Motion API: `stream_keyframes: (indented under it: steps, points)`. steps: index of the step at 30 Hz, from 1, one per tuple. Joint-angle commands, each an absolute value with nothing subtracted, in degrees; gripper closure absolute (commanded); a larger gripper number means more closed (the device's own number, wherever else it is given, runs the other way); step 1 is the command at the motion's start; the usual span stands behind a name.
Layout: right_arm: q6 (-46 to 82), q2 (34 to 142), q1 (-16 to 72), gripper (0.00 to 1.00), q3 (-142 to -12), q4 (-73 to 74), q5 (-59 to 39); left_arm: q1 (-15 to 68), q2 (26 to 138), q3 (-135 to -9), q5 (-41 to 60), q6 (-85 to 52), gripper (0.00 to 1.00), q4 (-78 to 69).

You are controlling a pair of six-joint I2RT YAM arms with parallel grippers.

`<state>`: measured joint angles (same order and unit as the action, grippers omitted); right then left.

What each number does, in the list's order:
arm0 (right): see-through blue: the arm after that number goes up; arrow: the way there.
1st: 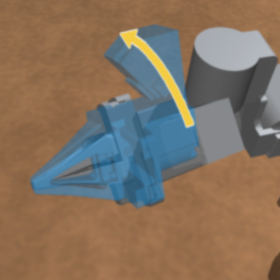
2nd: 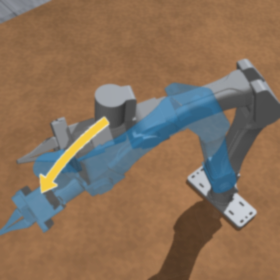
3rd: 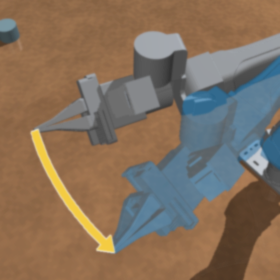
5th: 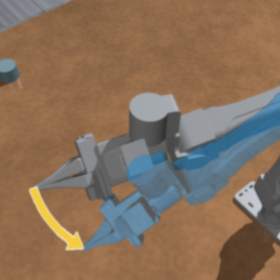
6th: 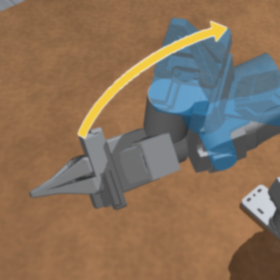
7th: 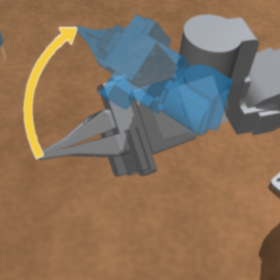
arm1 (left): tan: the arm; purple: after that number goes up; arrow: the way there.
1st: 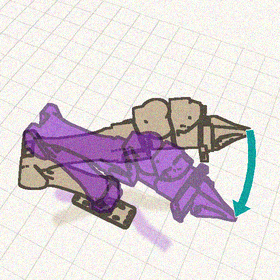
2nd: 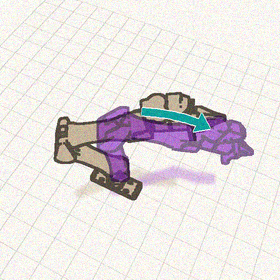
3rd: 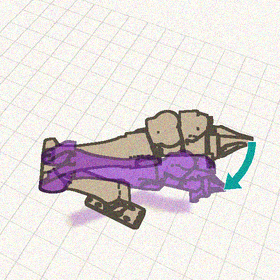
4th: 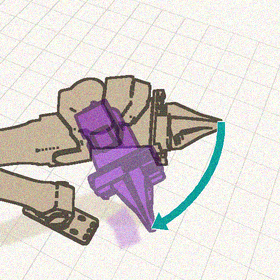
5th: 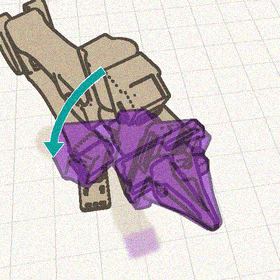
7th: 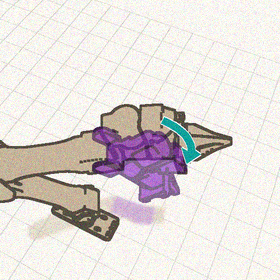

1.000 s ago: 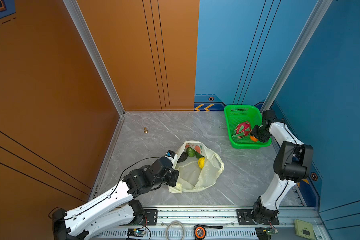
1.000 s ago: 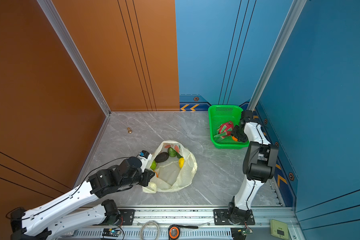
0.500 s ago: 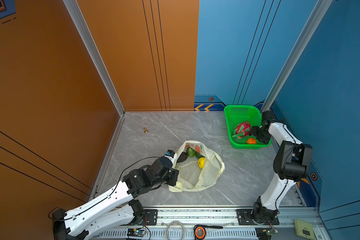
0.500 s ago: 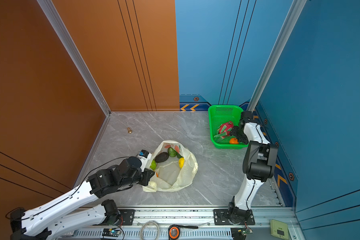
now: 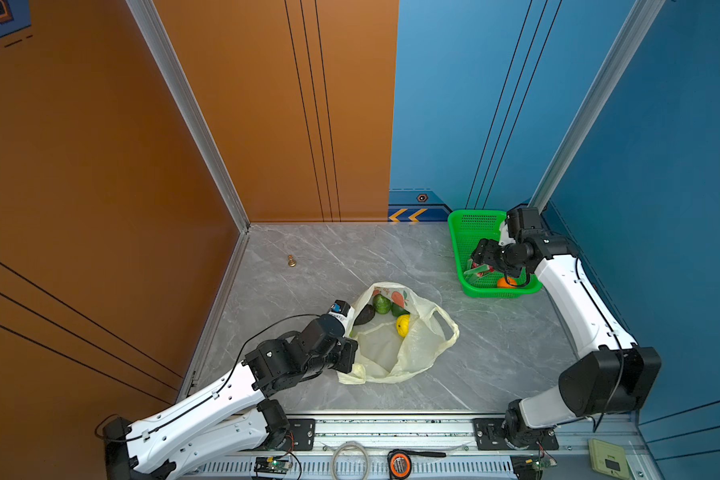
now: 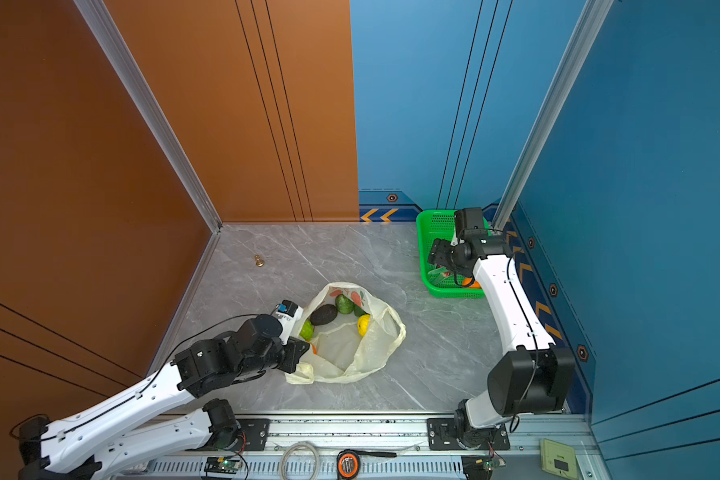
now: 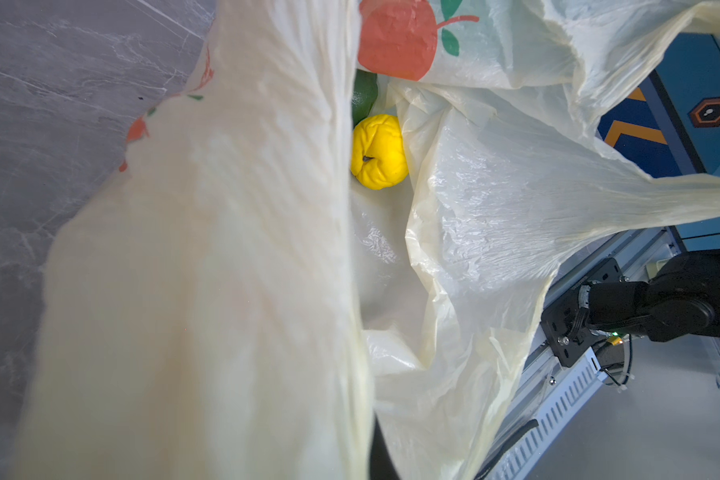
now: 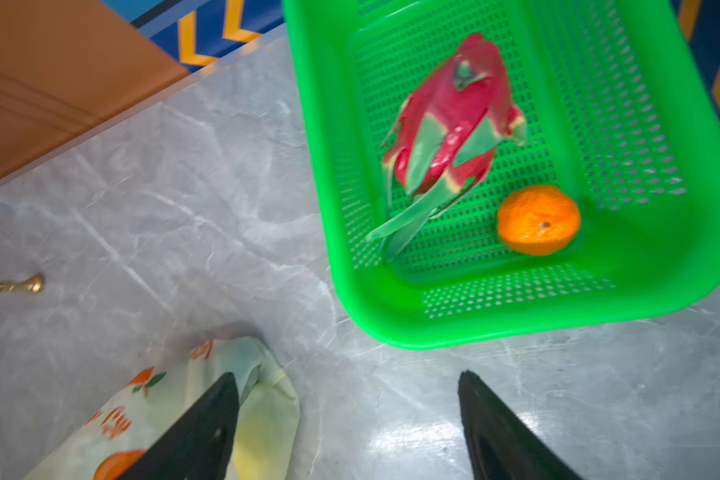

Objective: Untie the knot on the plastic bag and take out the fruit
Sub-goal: 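Move the right gripper back over the bag opening while the left holds the bag edge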

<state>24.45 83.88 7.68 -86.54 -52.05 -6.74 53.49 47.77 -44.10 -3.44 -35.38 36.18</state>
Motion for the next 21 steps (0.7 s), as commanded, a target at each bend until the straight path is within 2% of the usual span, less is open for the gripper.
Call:
stream_keyframes:
  steps: [1,7,13,21]
  points:
    - [28.3,80.2,13.8,0.19,-88.1,-58.4,-8.4,54.2,46.7,-45.7,-4.6,-34.2,1.00,36.0]
    - [34.1,77.2,28.0,0.19,-90.4,-59.8,-7.1,54.3,46.0,-45.4,-4.3,-33.4,1.00,36.2]
    - [38.7,78.9,43.5,0.20,-92.2,-58.9,-3.3,54.3,46.1,-45.4,-3.8,-33.2,1.00,36.3]
    - [38.5,84.2,55.3,0.22,-89.6,-55.1,-0.8,54.3,45.9,-45.6,-3.7,-32.9,1.00,36.3]
